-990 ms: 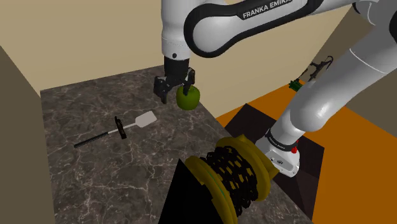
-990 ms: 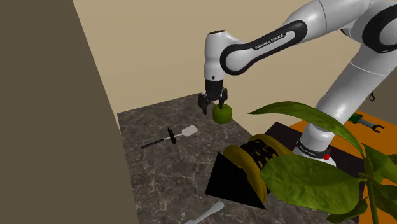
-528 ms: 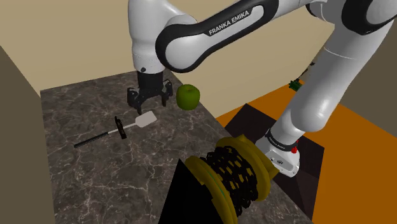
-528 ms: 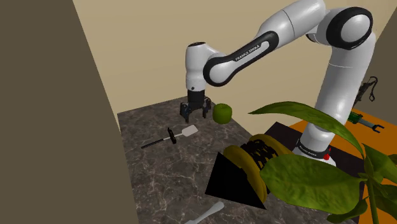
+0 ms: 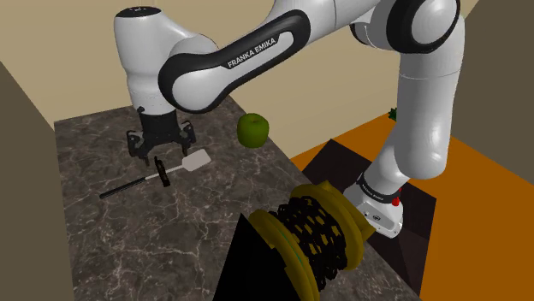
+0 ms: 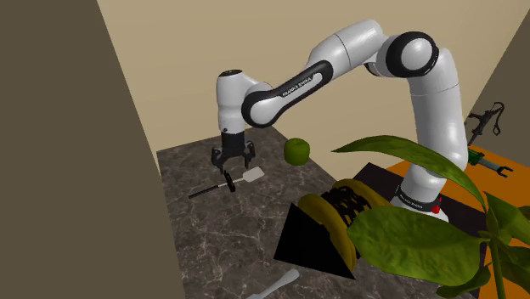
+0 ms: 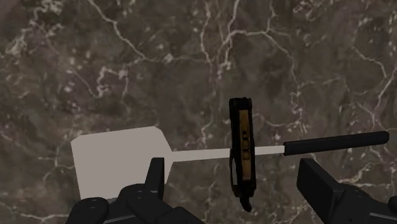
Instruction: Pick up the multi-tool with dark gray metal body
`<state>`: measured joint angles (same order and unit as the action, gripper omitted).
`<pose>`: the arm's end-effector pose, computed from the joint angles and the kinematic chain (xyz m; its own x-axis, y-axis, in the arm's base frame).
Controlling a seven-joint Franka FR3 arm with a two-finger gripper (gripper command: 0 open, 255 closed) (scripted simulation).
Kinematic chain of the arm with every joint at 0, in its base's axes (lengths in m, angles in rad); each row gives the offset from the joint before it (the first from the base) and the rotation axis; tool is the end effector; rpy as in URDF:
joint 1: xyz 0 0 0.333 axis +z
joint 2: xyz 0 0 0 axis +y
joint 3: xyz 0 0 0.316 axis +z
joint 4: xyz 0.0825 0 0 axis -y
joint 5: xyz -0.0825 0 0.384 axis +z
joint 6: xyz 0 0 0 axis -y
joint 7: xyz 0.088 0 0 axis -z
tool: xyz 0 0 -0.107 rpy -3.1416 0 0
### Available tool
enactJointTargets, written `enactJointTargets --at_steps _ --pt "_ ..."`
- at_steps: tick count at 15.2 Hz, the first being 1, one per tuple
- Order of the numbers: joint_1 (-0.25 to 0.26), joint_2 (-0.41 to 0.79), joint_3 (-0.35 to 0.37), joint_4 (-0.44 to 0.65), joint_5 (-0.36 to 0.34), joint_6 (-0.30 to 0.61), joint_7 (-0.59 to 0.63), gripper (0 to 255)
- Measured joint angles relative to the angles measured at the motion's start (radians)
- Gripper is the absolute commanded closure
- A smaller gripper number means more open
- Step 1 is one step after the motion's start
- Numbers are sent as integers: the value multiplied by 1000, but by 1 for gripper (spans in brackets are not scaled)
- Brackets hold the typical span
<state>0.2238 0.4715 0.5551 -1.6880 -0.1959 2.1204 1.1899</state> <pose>0.5075 0.4312 0.3615 0.9336 -0.3546 -0.0518 -0.3574 -0.9319 -0.0625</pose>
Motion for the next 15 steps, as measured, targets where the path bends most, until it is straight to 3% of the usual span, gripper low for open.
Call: enactJointTargets --at_steps 2,9,10,15 --pt "34 67 -18 71 -28 -6 30 0" --pt "54 126 -39 66 -57 56 51 0" --pt "54 128 -40 63 -58 61 51 255" --pt "53 127 -40 59 -59 67 52 255"
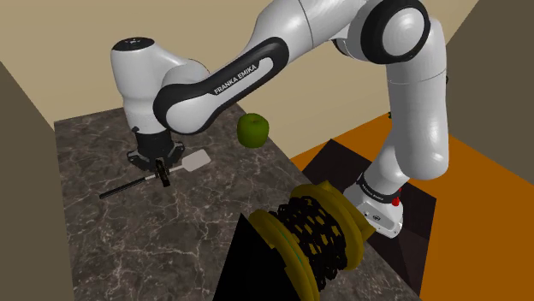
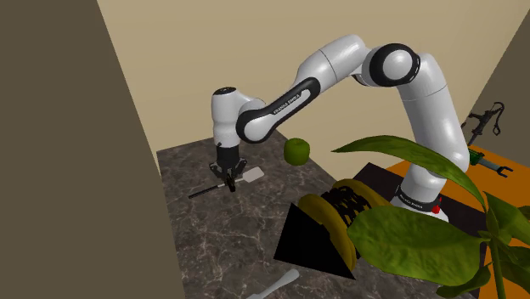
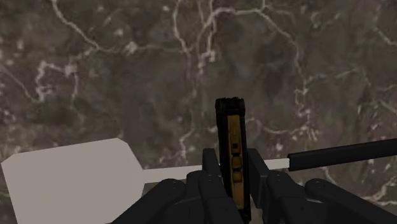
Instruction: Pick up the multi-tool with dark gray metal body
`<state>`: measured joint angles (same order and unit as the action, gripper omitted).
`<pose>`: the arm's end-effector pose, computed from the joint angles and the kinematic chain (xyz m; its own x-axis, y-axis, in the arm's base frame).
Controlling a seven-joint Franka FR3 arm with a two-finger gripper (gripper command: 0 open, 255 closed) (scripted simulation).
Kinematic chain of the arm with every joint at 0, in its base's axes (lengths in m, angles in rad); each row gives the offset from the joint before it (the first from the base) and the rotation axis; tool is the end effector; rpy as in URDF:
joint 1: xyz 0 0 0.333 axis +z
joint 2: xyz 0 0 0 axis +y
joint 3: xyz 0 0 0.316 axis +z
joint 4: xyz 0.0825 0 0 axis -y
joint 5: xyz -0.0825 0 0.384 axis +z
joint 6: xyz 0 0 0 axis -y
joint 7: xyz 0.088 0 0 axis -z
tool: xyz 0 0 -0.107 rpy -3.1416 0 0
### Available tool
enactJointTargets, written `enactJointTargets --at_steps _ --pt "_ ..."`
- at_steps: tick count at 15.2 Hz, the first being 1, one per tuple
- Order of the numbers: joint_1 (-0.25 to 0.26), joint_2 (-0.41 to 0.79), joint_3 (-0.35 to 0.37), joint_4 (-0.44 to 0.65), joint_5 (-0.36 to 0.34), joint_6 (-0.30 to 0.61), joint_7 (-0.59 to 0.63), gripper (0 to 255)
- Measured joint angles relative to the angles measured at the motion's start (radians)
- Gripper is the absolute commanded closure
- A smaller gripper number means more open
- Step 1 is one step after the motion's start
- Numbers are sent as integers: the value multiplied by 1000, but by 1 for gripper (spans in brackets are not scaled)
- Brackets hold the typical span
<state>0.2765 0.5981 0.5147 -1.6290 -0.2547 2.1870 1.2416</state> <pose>0.5219 0.4478 0.3106 0.9253 -0.3762 -0.0486 -0.3788 -0.9231 -0.0666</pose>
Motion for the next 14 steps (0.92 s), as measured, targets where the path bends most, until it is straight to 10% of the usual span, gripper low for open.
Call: enactJointTargets --at_steps 14 --pt "-10 -47 18 35 27 -81 -12 255"
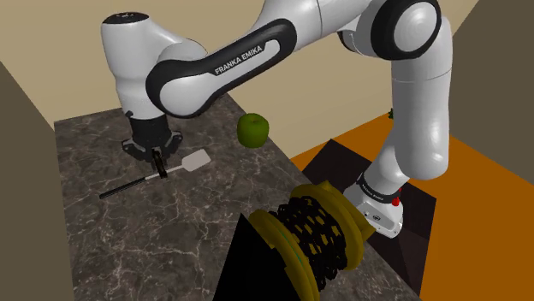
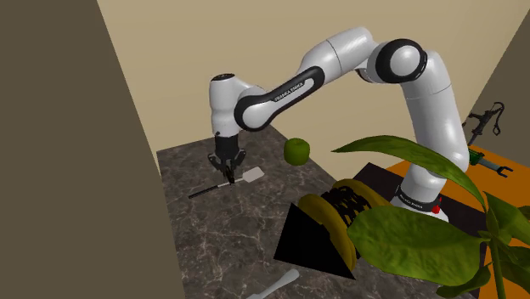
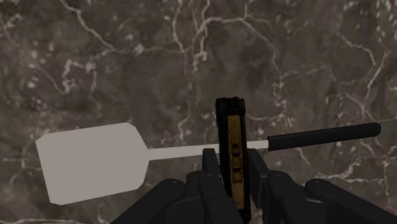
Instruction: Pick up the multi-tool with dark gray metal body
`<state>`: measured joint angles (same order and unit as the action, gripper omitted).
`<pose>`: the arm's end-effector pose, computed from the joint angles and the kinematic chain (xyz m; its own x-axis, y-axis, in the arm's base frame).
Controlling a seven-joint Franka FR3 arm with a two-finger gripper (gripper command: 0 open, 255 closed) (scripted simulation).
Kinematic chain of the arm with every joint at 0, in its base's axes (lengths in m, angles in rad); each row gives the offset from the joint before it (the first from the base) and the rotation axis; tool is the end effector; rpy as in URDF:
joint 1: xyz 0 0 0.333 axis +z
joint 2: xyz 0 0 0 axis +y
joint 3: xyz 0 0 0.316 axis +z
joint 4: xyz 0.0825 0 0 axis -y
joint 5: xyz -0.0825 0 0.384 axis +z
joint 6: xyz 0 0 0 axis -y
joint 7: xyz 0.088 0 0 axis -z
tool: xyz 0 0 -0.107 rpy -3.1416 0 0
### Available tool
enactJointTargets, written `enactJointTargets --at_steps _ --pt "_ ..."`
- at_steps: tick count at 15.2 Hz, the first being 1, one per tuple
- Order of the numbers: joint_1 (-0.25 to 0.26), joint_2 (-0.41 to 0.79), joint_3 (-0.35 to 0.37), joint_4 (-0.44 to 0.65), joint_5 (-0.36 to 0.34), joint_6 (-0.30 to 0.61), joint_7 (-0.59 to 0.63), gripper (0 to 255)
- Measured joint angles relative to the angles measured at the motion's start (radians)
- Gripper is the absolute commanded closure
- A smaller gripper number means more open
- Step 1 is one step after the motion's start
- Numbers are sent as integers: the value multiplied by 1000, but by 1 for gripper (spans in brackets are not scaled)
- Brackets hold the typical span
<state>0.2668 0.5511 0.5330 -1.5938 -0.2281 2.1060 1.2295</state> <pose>0.5218 0.4478 0.3510 0.9252 -0.3760 -0.0502 -0.3787 -0.9233 -0.0645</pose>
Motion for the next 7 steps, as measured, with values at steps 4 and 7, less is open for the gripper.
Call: enactJointTargets --at_steps 4,7 --pt "-1 -18 7 30 11 -46 -4 255" --pt "-4 -31 12 45 19 -73 -8 255"
